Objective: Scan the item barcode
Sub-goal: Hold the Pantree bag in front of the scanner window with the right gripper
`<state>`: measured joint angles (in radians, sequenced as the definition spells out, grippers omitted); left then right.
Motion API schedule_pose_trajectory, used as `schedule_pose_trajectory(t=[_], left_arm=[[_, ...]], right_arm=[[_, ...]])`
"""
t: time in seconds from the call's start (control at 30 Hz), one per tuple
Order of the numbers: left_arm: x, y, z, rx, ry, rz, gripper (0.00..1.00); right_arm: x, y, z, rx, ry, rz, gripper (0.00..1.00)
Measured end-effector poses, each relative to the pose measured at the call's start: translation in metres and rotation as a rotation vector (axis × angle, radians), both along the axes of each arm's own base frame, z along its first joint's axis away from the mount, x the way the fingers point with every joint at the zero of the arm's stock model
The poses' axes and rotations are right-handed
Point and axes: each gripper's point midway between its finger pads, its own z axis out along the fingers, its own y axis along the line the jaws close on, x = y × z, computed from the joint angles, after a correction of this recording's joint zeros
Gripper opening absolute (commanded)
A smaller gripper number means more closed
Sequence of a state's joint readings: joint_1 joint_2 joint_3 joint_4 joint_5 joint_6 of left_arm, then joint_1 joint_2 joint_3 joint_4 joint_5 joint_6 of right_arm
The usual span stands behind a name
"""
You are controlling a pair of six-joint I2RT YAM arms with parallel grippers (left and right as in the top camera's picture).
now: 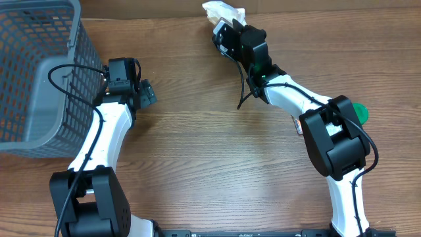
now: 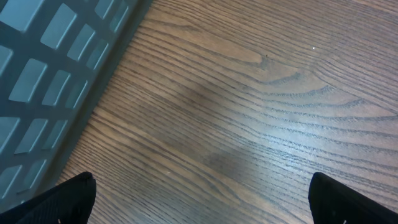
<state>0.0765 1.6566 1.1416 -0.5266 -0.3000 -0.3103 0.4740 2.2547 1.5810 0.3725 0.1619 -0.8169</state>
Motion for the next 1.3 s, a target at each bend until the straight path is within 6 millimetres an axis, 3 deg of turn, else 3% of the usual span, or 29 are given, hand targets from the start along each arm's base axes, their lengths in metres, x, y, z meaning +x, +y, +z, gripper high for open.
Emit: schedule_pose_trajectory(t=[0.1,0.5,0.83,1.3], left_arm=[[0.0,0.0,0.0,0.0,0.0,0.0,1.0],[0.0,0.0,0.0,0.0,0.0,0.0,1.0],[0.0,0.0,0.0,0.0,0.0,0.0,1.0],[0.0,0.0,0.0,0.0,0.0,0.0,1.0]], right_arm=[[-0.003,0.002,-0.006,-0.005,0.025,0.001,0.03],[-0.018,0.041,0.01,0.058,-0.022,0.058,0.03],[-0.025,0.037,-0.018,0.106,0.121,0.023,0.03],[-0.024,0.034,-0.017,0.196,0.16,-0.009,0.03]])
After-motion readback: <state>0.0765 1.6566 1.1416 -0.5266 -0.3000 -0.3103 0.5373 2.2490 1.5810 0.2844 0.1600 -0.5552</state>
